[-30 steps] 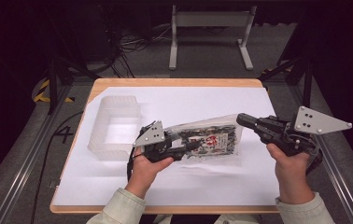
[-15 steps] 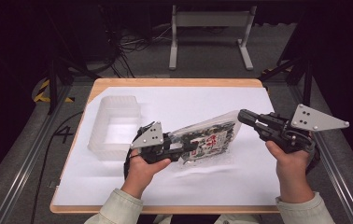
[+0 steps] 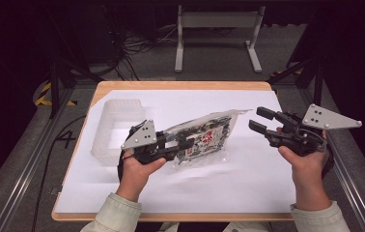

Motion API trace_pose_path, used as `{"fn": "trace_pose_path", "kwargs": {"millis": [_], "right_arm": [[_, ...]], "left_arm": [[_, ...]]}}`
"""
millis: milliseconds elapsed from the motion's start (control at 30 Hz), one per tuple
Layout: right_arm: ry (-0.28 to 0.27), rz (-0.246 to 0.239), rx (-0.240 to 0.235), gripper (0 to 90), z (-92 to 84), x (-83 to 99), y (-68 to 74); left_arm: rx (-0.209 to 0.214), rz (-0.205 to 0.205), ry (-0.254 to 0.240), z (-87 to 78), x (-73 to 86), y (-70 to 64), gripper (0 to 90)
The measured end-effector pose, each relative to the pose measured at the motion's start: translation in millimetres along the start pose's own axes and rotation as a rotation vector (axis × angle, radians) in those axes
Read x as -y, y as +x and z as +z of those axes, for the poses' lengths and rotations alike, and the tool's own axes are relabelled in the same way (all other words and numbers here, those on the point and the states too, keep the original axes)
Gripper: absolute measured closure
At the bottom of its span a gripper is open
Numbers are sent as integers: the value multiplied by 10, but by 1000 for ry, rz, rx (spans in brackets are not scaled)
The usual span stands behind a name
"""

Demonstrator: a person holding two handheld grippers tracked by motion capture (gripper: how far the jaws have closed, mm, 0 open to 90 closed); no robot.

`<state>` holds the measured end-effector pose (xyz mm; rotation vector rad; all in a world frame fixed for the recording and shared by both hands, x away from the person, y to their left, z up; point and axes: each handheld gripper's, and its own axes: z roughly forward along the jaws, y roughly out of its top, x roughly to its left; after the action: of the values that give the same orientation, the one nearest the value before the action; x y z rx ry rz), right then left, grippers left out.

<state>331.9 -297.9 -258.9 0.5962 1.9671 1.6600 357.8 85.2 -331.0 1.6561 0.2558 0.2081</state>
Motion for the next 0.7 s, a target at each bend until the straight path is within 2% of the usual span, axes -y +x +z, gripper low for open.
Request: {"fn": "trace_pose_path", "kwargs": {"millis": [333,700], "right_arm": [[97,39,45,509,-4,172,-103],[207,100,81,512,29,458,-269]], "left_arm": [[-56,2,-40,-260,-147,124,727],[-119,13,-53,-481,-251,248,727]]}}
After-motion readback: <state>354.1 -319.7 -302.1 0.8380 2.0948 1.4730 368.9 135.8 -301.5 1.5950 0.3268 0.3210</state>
